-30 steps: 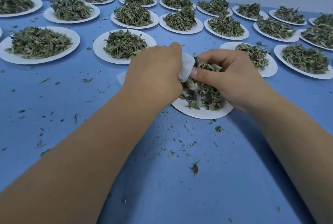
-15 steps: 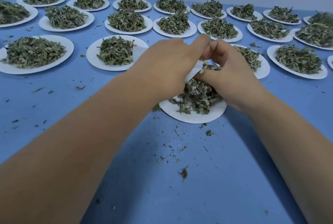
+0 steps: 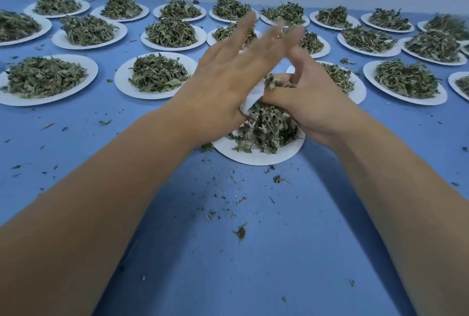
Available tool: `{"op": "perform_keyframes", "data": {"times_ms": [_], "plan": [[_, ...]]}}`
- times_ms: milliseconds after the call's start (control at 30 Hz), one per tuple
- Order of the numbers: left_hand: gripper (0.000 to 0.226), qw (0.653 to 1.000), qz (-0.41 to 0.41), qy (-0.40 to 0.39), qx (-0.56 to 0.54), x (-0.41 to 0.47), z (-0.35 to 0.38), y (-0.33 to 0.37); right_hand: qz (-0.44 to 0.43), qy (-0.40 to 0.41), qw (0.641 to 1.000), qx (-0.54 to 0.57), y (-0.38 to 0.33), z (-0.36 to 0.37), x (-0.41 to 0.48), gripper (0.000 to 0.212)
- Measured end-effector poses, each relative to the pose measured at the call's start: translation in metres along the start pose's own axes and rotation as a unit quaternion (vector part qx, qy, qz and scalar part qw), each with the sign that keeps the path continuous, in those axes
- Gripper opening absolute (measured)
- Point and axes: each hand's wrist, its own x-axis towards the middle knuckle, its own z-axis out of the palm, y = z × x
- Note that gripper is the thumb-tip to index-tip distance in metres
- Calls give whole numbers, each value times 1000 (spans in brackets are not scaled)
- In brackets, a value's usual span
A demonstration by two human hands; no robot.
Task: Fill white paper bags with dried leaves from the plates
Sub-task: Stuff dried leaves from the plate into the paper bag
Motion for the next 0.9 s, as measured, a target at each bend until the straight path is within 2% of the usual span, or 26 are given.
{"op": "perform_keyframes", "data": {"times_ms": [67, 167, 233, 300, 333, 400, 500, 633, 767, 900], "plan": [[117, 999, -36, 1, -4, -3, -4, -3, -2, 19, 999, -33, 2, 3, 0, 66], [112, 996, -76, -18, -31, -16, -9, -7, -22, 39, 996, -78, 4, 7, 0, 41], [91, 978, -167, 11, -124, -27, -13, -6, -29, 59, 993, -99, 4, 10, 0, 31], [54, 930, -265, 111, -230, -33, -15, -3, -37, 83, 990, -113, 4, 11, 1, 28], [35, 910, -283, 156, -260, -33, -16, 0, -39, 89, 989, -115, 4, 13, 1, 27], [12, 902, -281, 174, -277, -32, -14, 4, -44, 99, 987, -118, 3, 17, 1, 25], [11, 922, -260, 129, -255, -29, -7, 7, -51, 112, 983, -133, 3, 20, 1, 26], [6, 933, -256, 141, -212, -25, -1, 5, -47, 123, 978, -164, 3, 23, 0, 23], [4, 928, -236, 140, -253, -26, -6, 7, -52, 160, 966, -195, 1, 26, 3, 22], [4, 921, -211, 94, -314, -28, -10, 11, -53, 176, 949, -255, -1, 30, 6, 19]]}}
